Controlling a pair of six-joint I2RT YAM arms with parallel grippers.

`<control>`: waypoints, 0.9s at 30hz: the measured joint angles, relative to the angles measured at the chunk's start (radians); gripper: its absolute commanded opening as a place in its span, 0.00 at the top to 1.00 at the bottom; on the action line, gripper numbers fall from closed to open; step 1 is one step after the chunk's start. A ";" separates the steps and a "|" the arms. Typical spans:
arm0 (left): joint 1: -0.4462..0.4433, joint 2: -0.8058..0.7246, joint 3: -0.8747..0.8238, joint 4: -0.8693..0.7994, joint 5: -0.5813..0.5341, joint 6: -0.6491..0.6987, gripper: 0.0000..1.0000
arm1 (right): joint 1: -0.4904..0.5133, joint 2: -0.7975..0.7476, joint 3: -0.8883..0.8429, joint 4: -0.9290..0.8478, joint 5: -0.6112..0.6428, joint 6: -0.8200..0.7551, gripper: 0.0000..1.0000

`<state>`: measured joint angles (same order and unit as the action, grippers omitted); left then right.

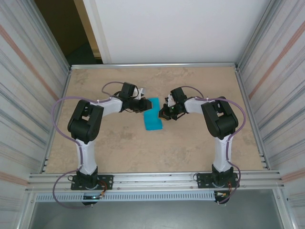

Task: Fold a paper plane with a square sheet of paper (pick it up from the middle)
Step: First fold the square sheet of paper in half at the center of the table.

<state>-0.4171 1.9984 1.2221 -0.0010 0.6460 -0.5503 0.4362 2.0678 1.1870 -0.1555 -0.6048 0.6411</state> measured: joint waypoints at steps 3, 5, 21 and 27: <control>-0.005 0.031 0.005 0.000 -0.005 -0.009 0.78 | 0.000 0.000 0.000 0.000 0.000 0.000 1.00; -0.002 0.058 0.020 -0.025 -0.031 -0.013 0.78 | 0.000 0.000 0.000 0.000 0.000 -0.002 1.00; 0.152 0.185 0.241 -0.204 -0.073 0.013 0.78 | -0.002 0.001 0.000 0.000 -0.002 -0.007 1.00; 0.201 0.181 0.266 -0.237 -0.105 0.031 0.78 | -0.003 0.001 0.000 0.000 -0.003 -0.021 1.00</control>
<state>-0.2157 2.1796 1.4876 -0.2382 0.5407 -0.5190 0.4335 2.0689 1.1870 -0.1555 -0.6083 0.6201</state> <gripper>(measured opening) 0.223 0.043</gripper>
